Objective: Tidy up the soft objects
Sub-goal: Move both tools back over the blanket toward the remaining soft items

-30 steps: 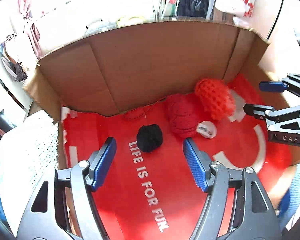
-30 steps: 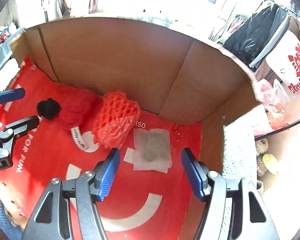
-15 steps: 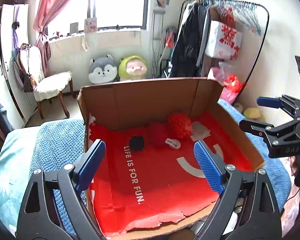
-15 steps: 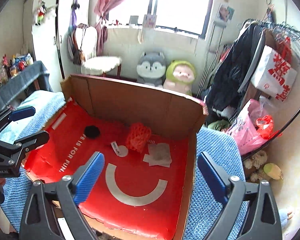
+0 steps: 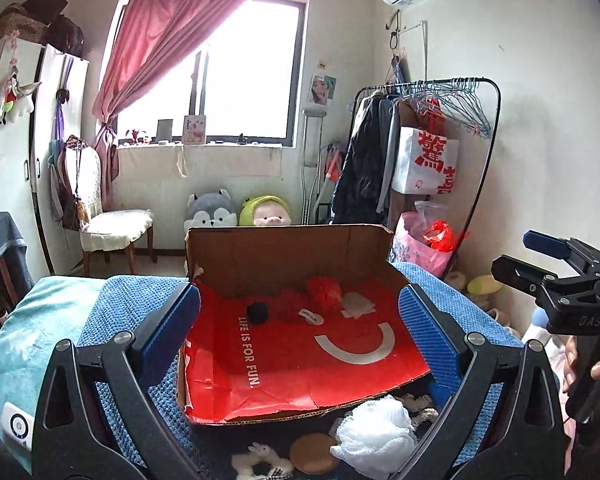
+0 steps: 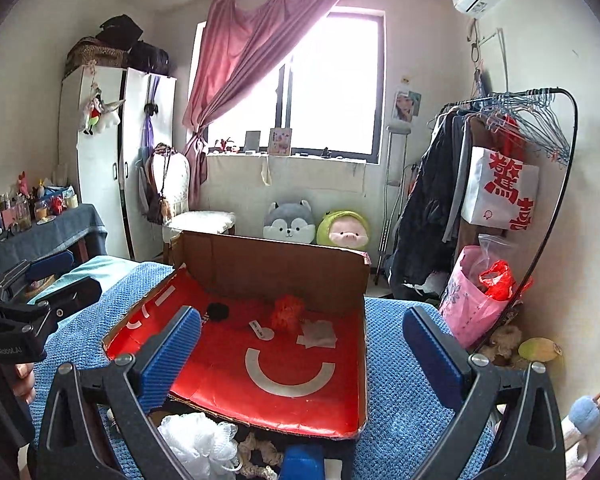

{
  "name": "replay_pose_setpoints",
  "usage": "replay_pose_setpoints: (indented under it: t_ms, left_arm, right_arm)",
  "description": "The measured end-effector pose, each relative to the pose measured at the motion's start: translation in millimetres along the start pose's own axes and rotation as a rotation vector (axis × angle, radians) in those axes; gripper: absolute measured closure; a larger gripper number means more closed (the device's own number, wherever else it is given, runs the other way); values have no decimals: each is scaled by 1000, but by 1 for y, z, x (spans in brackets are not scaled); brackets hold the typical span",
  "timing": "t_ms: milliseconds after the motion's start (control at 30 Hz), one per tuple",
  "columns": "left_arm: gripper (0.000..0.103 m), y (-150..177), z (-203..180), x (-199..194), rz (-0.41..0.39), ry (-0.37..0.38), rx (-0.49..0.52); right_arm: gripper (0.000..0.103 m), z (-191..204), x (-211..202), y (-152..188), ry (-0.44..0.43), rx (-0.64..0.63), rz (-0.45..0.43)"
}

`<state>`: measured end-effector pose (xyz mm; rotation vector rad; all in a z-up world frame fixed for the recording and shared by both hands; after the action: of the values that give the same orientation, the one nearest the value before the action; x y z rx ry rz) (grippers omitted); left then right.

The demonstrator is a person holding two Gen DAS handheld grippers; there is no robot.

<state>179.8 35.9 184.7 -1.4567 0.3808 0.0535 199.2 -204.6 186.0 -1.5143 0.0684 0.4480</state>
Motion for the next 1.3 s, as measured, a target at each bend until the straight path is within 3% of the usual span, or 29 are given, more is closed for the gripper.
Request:
replay_pose_setpoints:
  t_ms: [267, 467, 767, 1000, 1300]
  left_arm:
    - [0, 24, -23, -37, -50, -26, 8]
    - [0, 50, -35, -54, -76, -78, 34]
    - [0, 81, -48, -70, -112, -82, 29]
    - [0, 109, -49, -68, -99, -88, 13]
    - [0, 145, -50, -51, -1, -79, 0]
  right_arm:
    - [0, 0, -46, 34, 39, 5, -91]
    - [0, 2, -66, 66, 78, -4, -158]
    - [0, 6, -83, 102, 81, 17, -217]
    - [0, 7, -81, 136, 95, 17, -219]
    - [0, 3, -53, 178, 89, 54, -97]
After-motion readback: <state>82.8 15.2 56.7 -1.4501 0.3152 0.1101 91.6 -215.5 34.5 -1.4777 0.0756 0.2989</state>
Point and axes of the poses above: each gripper's, at about its wrist camera, not at the fingertips, and x roughly the way its jaws point, z to its left, y to its underside, the point moved 8 cm from there along x, roughly the way its jaws point, and after that the axes turned 8 degrees about x, right-handed, at the moved point
